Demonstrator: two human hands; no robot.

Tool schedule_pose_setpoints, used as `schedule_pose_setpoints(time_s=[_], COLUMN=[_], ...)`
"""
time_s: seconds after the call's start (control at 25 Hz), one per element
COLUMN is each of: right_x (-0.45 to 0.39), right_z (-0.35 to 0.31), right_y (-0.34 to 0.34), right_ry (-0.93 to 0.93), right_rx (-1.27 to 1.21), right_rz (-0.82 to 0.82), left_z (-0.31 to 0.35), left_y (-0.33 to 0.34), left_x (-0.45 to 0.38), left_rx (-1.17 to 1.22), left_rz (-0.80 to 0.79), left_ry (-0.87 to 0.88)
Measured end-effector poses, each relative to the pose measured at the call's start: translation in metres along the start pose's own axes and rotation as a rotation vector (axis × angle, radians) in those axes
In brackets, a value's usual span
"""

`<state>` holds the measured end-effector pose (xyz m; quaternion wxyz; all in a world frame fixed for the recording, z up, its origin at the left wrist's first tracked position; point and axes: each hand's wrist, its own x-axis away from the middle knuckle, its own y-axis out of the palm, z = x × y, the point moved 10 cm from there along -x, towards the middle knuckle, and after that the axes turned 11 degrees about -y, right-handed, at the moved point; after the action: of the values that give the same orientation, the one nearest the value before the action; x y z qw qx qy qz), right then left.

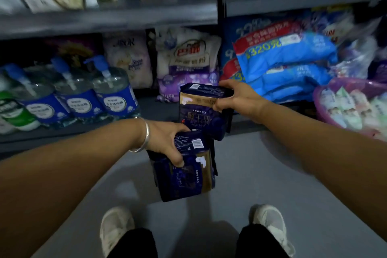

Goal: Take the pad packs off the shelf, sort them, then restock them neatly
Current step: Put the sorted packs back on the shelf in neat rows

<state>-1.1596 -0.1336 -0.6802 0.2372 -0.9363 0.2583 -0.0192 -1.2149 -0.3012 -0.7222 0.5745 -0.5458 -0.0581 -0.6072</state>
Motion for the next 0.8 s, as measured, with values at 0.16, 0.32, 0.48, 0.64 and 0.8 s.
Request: schedule_pose_setpoints(time_s=[0.16, 0.32, 0.48, 0.64, 0.8], right_x=[-0.025, -0.051, -0.074, -0.101, -0.129], right_z=[-0.076, -0.138, -0.208, -0.258, -0.297], right_y=[-0.036, -0.062, -0.091, -0.110, -0.128], right_ry=[-0.100, -0.184, -0.297, -0.352, -0.378], right_rx=[-0.040, -0.073, -0.008, -0.012, -0.079], right_rz=[0.074, 0.098, 0.131, 0.167, 0.225], left_z=[0.023, 0.041, 0.057, 0.071, 0.081], left_y=[-0.071, -0.126, -0.180, -0.231, -0.283], left_x=[0.050, 0.095, 0.134, 0.165, 0.187], left_rx=[0.006, -0.006, -0.021, -0.004, 0.023], left_rz=[0.078, 0.119, 0.154, 0.201, 0.283], left_ry=[0.041, 0.059, 0.088, 0.155, 0.224])
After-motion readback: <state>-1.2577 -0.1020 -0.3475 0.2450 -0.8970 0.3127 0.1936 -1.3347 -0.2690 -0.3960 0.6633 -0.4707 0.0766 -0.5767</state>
